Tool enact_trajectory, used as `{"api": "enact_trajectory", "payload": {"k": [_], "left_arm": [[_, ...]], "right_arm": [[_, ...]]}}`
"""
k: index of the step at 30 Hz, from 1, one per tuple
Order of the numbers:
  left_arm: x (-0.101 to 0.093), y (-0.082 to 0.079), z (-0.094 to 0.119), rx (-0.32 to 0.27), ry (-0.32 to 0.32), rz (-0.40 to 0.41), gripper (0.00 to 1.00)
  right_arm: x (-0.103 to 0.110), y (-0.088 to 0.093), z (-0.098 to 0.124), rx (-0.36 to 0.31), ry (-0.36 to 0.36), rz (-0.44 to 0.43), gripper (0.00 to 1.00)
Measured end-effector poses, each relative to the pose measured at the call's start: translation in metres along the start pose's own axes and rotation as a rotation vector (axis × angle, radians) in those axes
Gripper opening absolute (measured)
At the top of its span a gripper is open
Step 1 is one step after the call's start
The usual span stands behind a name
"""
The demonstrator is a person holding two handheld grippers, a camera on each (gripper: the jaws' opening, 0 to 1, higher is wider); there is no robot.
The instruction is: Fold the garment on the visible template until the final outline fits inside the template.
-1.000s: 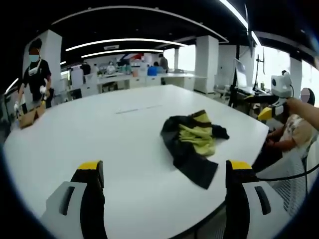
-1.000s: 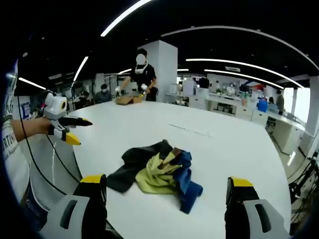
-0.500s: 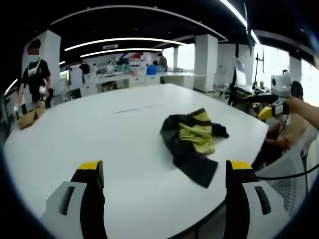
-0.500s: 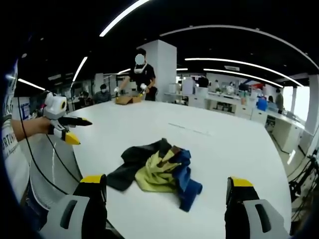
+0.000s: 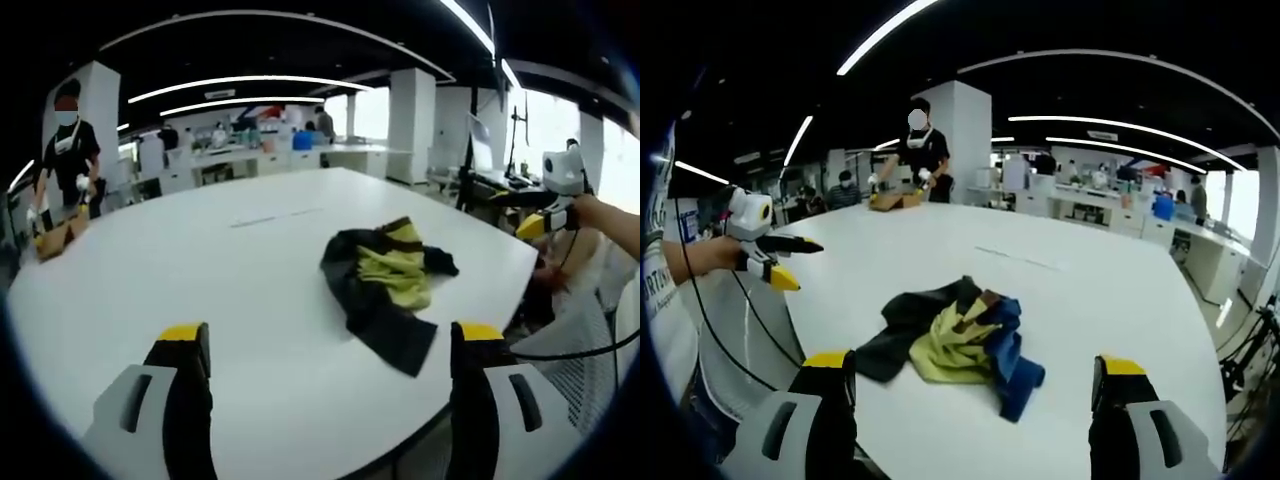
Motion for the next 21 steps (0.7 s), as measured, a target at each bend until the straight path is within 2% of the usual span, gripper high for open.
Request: {"api": "enact_trajectory", "payload": {"k": [11,21], "left_arm": [[0.003,-0.003,-0.003,0.003,0.006,-0.029,0.92],[0.004,-0.010,-0.015,-0.007,0.040,-0.055,0.84]], "right_arm": [[-0.003,0.004,-0.006,0.004,-0.014,-0.011,0.91],[-0.011,0.002,-0.017,0.005,-0.036,0.007,0.72]]}}
Point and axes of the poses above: the point that each gripper's makers call its tool centre point, and the gripper's own axes: z roughly backward along the fingers, x roughly to its left, y roughly out of its underside, the point moved 7 cm from there along z, roughly backward along the fingers, and after that the axes turned 12 degrees about -z, right-handed, at the moved point
